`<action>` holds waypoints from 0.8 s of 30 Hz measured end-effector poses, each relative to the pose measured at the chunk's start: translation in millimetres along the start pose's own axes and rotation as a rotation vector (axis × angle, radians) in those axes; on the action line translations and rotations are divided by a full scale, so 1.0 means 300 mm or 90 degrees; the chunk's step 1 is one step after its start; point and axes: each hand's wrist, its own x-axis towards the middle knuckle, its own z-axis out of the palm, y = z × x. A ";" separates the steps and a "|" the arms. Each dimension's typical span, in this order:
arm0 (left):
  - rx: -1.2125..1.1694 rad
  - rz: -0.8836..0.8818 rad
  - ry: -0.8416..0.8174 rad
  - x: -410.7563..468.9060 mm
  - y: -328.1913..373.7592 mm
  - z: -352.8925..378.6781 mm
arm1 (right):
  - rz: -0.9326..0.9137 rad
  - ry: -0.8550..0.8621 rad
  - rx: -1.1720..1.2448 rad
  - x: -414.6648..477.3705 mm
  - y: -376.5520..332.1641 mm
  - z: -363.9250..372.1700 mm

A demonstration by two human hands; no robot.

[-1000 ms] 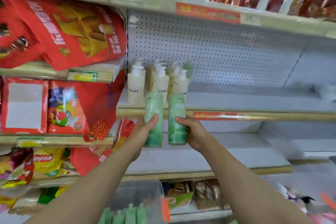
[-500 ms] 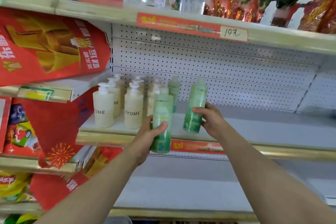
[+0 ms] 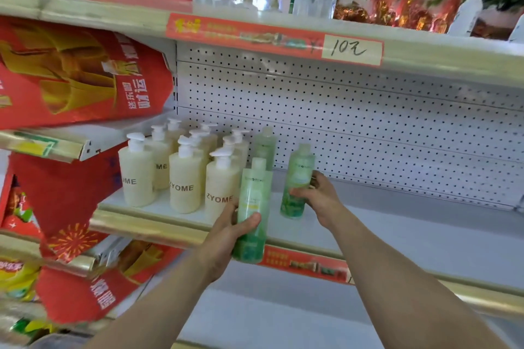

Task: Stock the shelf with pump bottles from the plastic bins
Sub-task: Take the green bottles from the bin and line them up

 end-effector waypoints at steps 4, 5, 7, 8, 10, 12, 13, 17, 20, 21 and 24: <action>0.004 0.004 0.027 0.018 -0.025 0.005 | -0.025 -0.014 -0.050 0.086 0.013 -0.007; 0.008 0.006 0.035 0.021 -0.032 0.006 | -0.030 -0.017 -0.060 0.102 0.012 -0.009; 0.016 0.010 0.044 0.026 -0.043 0.008 | -0.032 -0.014 -0.071 0.137 0.013 -0.011; 0.019 0.011 0.045 0.027 -0.045 0.009 | -0.029 -0.012 -0.070 0.156 0.015 -0.011; 0.022 0.011 0.043 0.026 -0.045 0.011 | -0.024 -0.009 -0.068 0.188 0.017 -0.006; 0.025 0.010 0.038 0.023 -0.043 0.013 | -0.019 -0.009 -0.073 0.213 0.016 -0.001; 0.026 0.010 0.037 0.022 -0.042 0.013 | -0.017 -0.011 -0.076 0.223 0.017 0.002; 0.030 0.004 0.050 0.017 -0.037 0.020 | -0.007 -0.010 -0.091 0.253 0.026 0.004; 0.038 -0.002 0.057 0.013 -0.034 0.027 | -0.003 -0.001 -0.089 0.260 0.030 0.009; 0.040 -0.006 0.061 0.011 -0.033 0.029 | 0.000 0.003 -0.092 0.256 0.031 0.012; 0.044 -0.011 0.075 0.005 -0.024 0.038 | 0.027 0.002 -0.110 0.226 0.034 0.015</action>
